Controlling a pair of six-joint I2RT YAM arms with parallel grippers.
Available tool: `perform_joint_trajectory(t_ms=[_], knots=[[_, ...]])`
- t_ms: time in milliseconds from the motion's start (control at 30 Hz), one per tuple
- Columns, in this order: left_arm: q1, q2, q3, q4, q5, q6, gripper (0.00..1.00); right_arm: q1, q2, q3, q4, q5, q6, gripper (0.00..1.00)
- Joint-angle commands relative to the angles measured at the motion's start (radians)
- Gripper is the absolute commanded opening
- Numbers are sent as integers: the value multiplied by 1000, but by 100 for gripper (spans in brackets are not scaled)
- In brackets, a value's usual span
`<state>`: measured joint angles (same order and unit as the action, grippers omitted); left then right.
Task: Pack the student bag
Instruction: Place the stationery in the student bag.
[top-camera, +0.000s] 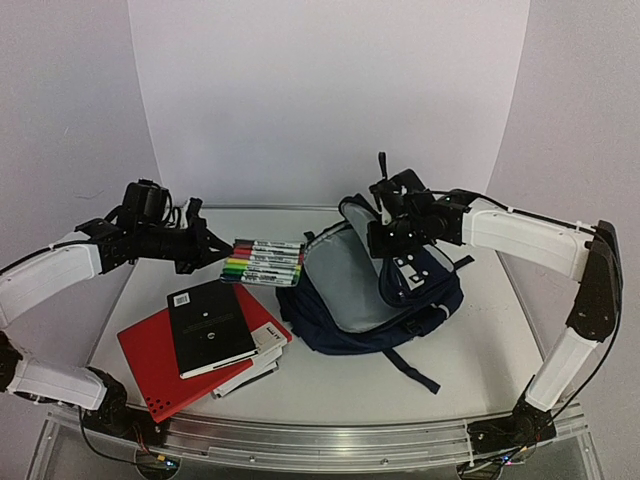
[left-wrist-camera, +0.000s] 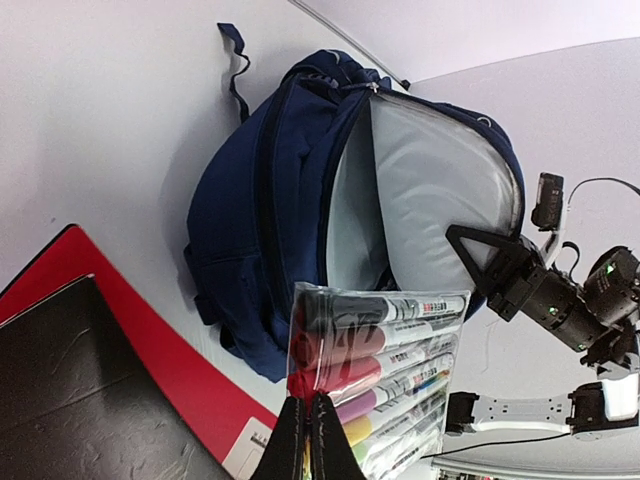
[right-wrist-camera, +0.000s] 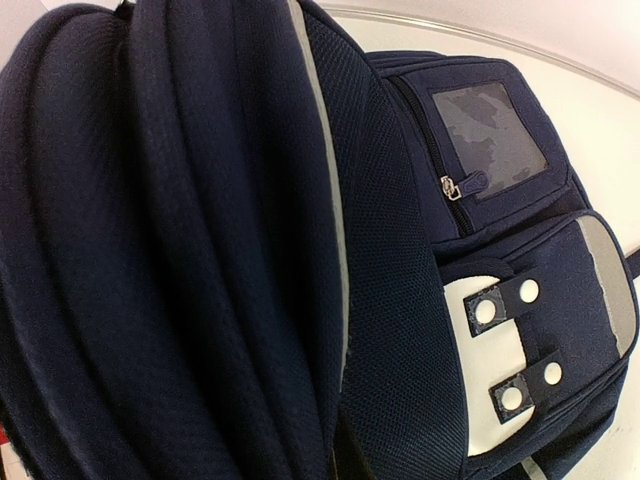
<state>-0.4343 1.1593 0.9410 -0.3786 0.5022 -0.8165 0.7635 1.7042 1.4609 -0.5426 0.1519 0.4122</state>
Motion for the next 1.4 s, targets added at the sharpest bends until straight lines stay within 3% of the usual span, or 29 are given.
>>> perform_joint_trajectory(t_ms=[0, 300, 567, 800, 1033, 1100, 1267, 1367], knots=[[-101, 97, 85, 187, -126, -65, 0, 5, -58, 96, 138, 15, 95, 0], [-226, 404, 212, 370, -311, -142, 0, 36, -54, 131, 171, 71, 155, 0], [-326, 621, 339, 419, -563, -207, 0, 80, -22, 162, 171, 131, 178, 0], [-379, 784, 414, 514, -594, -302, 0, 87, 15, 214, 206, 59, 192, 0], [-409, 919, 509, 554, -507, -315, 1, 87, 36, 228, 213, 48, 192, 0], [-409, 919, 504, 559, -486, -295, 9, 85, 34, 221, 213, 55, 191, 0], [-409, 860, 480, 503, -483, -201, 38, 85, 28, 202, 214, 73, 188, 0], [-409, 825, 454, 455, -491, -173, 48, 86, 28, 199, 213, 84, 184, 0]])
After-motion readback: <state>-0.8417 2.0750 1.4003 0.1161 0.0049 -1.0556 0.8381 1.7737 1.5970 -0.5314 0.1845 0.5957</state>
